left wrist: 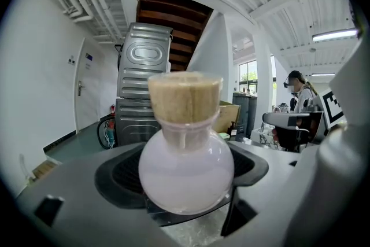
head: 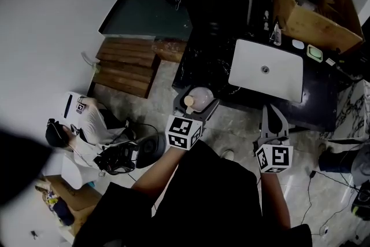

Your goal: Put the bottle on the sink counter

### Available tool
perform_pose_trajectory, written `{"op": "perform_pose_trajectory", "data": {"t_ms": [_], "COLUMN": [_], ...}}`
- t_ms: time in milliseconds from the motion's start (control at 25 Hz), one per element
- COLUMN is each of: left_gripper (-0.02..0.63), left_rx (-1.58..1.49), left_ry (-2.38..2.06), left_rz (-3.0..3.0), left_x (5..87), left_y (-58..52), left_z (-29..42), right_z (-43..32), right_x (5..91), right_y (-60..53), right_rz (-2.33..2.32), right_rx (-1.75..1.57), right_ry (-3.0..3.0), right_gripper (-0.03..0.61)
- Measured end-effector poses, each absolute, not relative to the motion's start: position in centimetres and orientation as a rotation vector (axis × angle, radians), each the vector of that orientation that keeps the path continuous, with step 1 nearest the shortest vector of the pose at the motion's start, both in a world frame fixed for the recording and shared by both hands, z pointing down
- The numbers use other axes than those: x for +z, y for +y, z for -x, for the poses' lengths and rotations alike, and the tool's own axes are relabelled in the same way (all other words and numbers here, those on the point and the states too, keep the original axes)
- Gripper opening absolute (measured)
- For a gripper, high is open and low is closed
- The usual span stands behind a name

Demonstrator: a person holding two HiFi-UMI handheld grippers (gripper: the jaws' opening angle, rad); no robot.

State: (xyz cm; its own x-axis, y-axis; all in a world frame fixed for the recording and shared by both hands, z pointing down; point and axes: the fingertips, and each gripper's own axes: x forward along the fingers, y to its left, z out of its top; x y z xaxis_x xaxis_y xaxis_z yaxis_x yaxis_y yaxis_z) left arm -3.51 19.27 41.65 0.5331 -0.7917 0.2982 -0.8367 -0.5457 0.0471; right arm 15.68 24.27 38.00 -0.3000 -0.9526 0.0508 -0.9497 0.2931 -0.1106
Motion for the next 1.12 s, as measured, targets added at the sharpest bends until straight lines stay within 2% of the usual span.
{"op": "perform_pose_trajectory", "data": {"t_ms": [520, 1120], "left_gripper": [0.405, 0.405], "left_rx": [0.371, 0.395], "left_ry": [-1.354, -1.257], "left_rz": [-2.565, -2.597], "left_x": [43.5, 45.0], "left_y": [17.2, 7.8], "left_z": [3.8, 5.1], "right_z": [-14.5, -11.7], "right_x": [41.2, 41.6], "right_y": [22.7, 13.2], "right_rz": [1.840, 1.914], "right_rx": [-0.272, -0.285], "right_ry": [2.550, 2.532], "right_gripper": [0.038, 0.038]}}
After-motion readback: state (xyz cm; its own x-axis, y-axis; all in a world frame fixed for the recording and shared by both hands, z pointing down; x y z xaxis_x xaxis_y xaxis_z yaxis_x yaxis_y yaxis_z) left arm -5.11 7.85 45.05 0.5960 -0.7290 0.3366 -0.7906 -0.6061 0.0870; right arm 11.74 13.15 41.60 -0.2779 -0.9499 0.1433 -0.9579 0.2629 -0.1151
